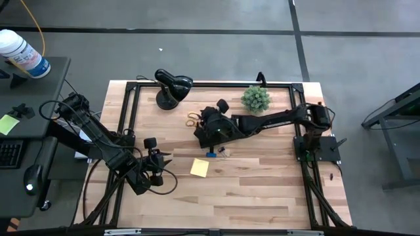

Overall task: Pick and place office supplies into organizer
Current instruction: Put the sticky notes into the black desk organizer

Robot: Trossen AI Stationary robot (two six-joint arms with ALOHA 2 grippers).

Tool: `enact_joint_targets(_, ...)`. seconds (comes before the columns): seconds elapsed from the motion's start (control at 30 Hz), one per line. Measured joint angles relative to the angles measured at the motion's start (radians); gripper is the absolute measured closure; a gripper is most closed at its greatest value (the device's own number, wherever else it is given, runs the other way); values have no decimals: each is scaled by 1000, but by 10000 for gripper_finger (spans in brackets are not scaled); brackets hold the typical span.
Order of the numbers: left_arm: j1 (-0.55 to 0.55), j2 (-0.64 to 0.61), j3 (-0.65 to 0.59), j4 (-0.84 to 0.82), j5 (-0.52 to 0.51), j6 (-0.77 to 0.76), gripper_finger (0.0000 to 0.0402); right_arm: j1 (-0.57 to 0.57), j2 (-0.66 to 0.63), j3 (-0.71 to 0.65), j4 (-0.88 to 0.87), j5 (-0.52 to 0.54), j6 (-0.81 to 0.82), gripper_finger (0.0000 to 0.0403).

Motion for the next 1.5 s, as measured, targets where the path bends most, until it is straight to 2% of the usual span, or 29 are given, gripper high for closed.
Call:
enact_joint_targets(0.13, 0, 0, 0, -2, -8, 0, 300, -9, -60, -1, -95, -4, -13, 305)
enact_joint_targets(0.33, 0, 0, 0, -3, -8, 0, 300, 7, -188, 0, -212, -197, 92, 305)
enact_joint_targets(0.5, 0, 0, 0, -3, -14, 0, 300, 57, -219, 0, -378, -343, 146, 305)
enact_joint_targets(0.6, 0, 0, 0, -3, -16, 20, 300, 100, -196, 0, -408, -426, 178, 305)
enact_joint_targets(0.77, 0, 0, 0, -2, -19, 42, 300, 156, -112, -1, -286, -551, 191, 305)
enact_joint_targets(1.03, 0, 0, 0, -6, 22, 45, 300, 181, 9, -1, -216, -571, 263, 305)
enact_joint_targets(1.13, 0, 0, 0, -18, 58, 45, 300, 186, 36, -1, -207, -582, 220, 305)
enact_joint_targets(1.23, 8, 0, 0, -33, 150, 26, 300, 189, 44, -1, -213, -574, 197, 305)
enact_joint_targets(1.37, 68, 6, -13, -15, 334, -157, 300, 188, 40, -1, -254, -538, 203, 305)
enact_joint_targets(1.5, 123, 7, -80, 137, 429, -226, 300, 194, 21, -1, -368, -535, 205, 305)
